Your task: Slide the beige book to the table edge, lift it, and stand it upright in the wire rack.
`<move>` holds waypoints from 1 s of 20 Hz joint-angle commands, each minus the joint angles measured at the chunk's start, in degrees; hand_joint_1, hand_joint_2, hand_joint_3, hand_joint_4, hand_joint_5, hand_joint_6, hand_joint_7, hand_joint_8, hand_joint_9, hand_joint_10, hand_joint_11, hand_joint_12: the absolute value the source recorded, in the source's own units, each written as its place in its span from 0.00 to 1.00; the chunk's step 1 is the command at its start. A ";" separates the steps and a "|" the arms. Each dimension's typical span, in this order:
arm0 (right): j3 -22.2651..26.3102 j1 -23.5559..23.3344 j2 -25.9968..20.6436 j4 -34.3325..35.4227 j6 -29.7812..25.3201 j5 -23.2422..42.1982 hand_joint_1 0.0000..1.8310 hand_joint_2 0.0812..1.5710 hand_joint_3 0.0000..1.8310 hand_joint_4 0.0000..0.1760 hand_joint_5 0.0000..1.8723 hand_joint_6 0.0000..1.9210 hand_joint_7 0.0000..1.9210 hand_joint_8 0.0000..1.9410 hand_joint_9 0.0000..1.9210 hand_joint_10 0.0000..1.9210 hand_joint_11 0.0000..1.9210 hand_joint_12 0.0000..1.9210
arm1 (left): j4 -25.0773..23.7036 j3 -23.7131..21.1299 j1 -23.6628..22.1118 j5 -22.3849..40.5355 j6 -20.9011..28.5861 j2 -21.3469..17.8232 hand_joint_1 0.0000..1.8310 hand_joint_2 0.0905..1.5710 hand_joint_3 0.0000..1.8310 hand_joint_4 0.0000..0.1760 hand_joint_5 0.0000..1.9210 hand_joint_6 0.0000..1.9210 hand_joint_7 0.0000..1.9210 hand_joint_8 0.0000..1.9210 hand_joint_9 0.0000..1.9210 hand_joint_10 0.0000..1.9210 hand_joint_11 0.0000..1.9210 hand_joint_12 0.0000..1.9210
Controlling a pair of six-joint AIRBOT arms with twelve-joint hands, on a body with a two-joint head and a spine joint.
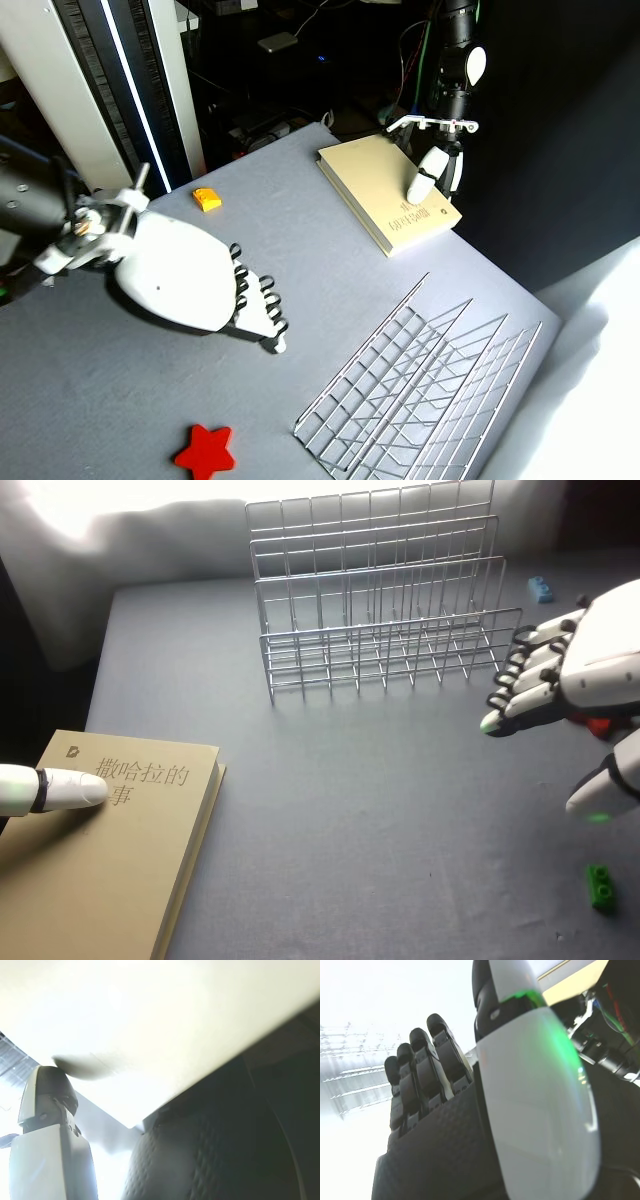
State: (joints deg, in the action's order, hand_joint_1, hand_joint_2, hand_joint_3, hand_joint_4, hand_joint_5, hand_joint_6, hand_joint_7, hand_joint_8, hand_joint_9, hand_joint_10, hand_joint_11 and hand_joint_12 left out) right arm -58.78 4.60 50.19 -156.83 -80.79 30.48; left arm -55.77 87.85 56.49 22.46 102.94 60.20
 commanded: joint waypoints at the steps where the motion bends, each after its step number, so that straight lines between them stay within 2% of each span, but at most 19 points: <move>1: 0.24 -0.14 -0.90 -0.19 -2.29 -4.35 0.11 0.72 0.00 0.00 0.09 0.00 0.09 0.00 0.09 0.00 0.00 0.22 | 1.41 0.44 0.15 1.32 0.11 -0.29 0.40 0.65 0.00 0.00 0.04 0.01 0.01 0.00 0.02 0.01 0.02 0.01; 2: 0.40 -0.16 -1.33 -1.19 -4.03 -4.42 0.12 0.71 0.00 0.00 0.10 0.00 0.10 0.00 0.09 0.00 0.00 0.24 | 1.41 0.45 0.15 1.34 0.11 -0.33 0.43 0.65 0.00 0.00 0.07 0.01 0.03 0.00 0.04 0.00 0.03 0.02; 4: 0.67 -0.18 -2.68 -2.21 -6.75 -4.43 0.10 0.72 0.00 0.00 0.10 0.00 0.10 0.00 0.09 0.00 0.00 0.24 | 1.45 0.44 0.15 1.49 0.11 -0.54 0.48 0.65 0.00 0.00 0.15 0.01 0.10 0.00 0.09 0.00 0.00 0.18; 5: 0.90 -0.18 -3.51 -2.30 -7.66 -4.43 0.10 0.72 0.00 0.00 0.09 0.00 0.09 0.00 0.09 0.00 0.00 0.22 | 1.57 0.44 0.15 1.51 0.11 -0.63 0.47 0.65 0.00 0.00 0.17 0.01 0.12 0.00 0.11 0.00 0.00 0.23; 8: 2.55 -0.15 -5.28 -10.61 -17.00 -4.43 0.09 0.72 0.00 0.00 0.08 0.00 0.09 0.00 0.08 0.00 0.00 0.22 | 1.89 0.54 0.23 1.52 0.11 -0.91 0.53 0.66 0.00 0.00 0.26 0.01 0.21 0.00 0.20 0.01 0.02 0.48; 9: 2.76 -0.13 -5.82 -11.74 -18.51 -4.36 0.09 0.72 0.00 0.00 0.08 0.00 0.08 0.00 0.08 0.00 0.00 0.21 | 1.97 0.58 0.26 1.53 0.11 -1.05 0.56 0.65 0.00 0.00 0.31 0.01 0.29 0.01 0.27 0.02 0.09 0.49; 11: 2.66 -0.44 -6.45 -11.74 -18.51 -4.16 0.10 0.72 0.00 0.00 0.09 0.00 0.09 0.00 0.09 0.00 0.00 0.23 | 2.07 0.79 0.26 1.65 0.11 -1.21 0.58 0.66 0.00 0.00 0.35 0.01 0.34 0.01 0.33 0.02 0.15 0.50; 12: 2.53 -0.95 -6.52 -11.77 -18.68 -3.79 0.10 0.72 0.00 0.00 0.08 0.00 0.09 0.00 0.08 0.00 0.00 0.23 | 2.07 0.81 0.29 1.70 0.10 -1.50 0.61 0.74 0.00 0.00 0.42 0.49 0.42 0.02 0.39 0.04 0.21 0.57; 13: 2.45 -1.17 -6.62 -12.02 -19.19 -3.56 0.10 0.72 0.00 0.00 0.08 0.00 0.09 0.00 0.08 0.00 0.00 0.22 | 2.07 0.84 0.34 1.73 0.10 -1.69 0.61 0.75 0.00 0.00 0.42 0.61 0.46 0.03 0.43 0.06 0.24 0.59; 14: 2.47 -1.64 -6.75 -13.56 -21.24 -2.78 0.11 0.72 0.00 0.00 0.08 0.00 0.08 0.00 0.08 0.00 0.00 0.21 | 2.06 0.92 0.35 1.75 0.09 -1.99 0.71 0.74 0.00 0.00 0.43 0.60 0.44 0.51 0.42 0.57 0.34 0.66; 15: 2.49 -1.79 -6.79 -14.45 -22.24 -2.48 0.11 0.72 0.00 0.00 0.08 0.00 0.08 0.00 0.08 0.00 0.00 0.21 | 2.06 0.99 0.35 1.76 0.08 -2.24 0.74 0.74 0.00 0.00 0.41 0.61 0.43 0.64 0.41 0.69 0.38 0.68; 16: 2.52 -1.79 -6.92 -15.02 -22.96 -2.22 0.12 0.72 0.00 0.00 0.08 0.00 0.08 0.00 0.08 0.00 0.00 0.22 | 2.06 1.13 0.34 1.82 0.07 -2.43 0.80 0.72 0.00 0.00 0.42 0.57 0.41 0.67 0.41 0.68 0.43 0.77; 17: 2.52 -1.72 -7.11 -15.10 -23.07 -2.15 0.12 0.72 0.00 0.00 0.09 0.00 0.08 0.00 0.08 0.00 0.00 0.23 | 2.05 1.33 0.33 1.95 0.06 -2.51 0.81 0.72 0.00 0.00 0.43 0.54 0.41 0.67 0.41 0.68 0.45 0.78; 19: 2.54 -1.63 -7.42 -15.74 -25.16 -1.66 0.12 0.72 0.00 0.00 0.08 0.00 0.08 0.00 0.08 0.00 0.00 0.20 | 2.05 1.49 0.27 2.06 0.04 -2.62 0.81 0.72 0.00 0.00 0.41 0.58 0.38 0.68 0.41 0.70 0.49 0.71; 20: 2.48 -1.66 -7.58 -15.74 -25.41 -1.41 0.13 0.72 0.00 0.00 0.08 0.00 0.08 0.00 0.08 0.00 0.00 0.21 | 2.05 1.45 0.30 2.14 0.04 -2.74 0.81 0.72 0.00 0.00 0.41 0.59 0.37 0.68 0.41 0.71 0.49 0.72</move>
State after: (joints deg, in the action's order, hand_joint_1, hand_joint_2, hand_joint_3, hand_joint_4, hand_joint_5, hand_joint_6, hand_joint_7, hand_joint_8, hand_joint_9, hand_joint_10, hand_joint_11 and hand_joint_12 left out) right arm -56.21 3.46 43.05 -170.58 -105.86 32.53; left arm -53.89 89.21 56.95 22.17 103.81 58.06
